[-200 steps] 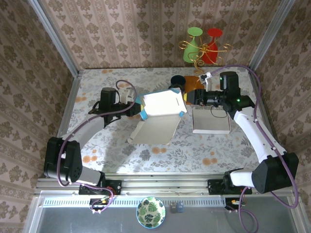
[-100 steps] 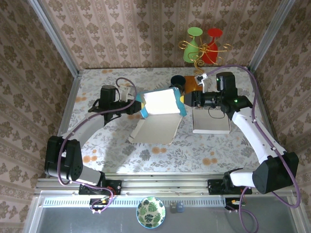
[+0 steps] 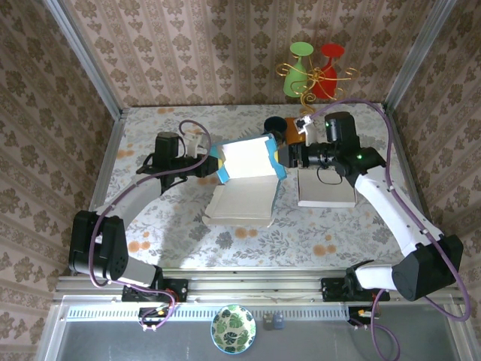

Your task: Fold the paper box

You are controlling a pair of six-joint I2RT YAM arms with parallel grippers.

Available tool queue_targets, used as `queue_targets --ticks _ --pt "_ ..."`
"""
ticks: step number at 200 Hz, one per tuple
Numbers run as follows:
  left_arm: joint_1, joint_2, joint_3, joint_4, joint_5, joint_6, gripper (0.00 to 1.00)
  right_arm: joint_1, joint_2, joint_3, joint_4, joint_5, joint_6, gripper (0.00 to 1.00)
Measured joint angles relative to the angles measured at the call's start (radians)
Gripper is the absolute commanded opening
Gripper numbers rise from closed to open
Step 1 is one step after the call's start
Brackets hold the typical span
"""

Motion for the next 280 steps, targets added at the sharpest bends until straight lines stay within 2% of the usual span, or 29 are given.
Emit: queue_targets --ticks 79,127,175,242,280 --pt "-0.001 0.000 0.000 0.000 0.000 0.000 0.00 0.015 0.010 0.002 -0.022 0.122 -0.040 0.43" --pt "-0.004 0.000 0.000 0.000 0.000 0.000 0.00 0.019 0.046 0.026 -0.021 0.159 -0.048 0.37" --pt "-0.006 0.000 0.000 0.000 -0.002 0.000 0.00 0.034 0.065 0.054 -0.021 0.196 -0.051 0.36" --pt "-0.004 0.000 0.000 -0.017 -0.007 0.000 0.00 0.032 0.107 0.067 -0.018 0.218 -0.076 0.21" --pt "-0.001 -0.002 0.000 -0.018 0.003 0.000 0.00 0.017 0.107 0.067 -0.018 0.203 -0.079 0.23"
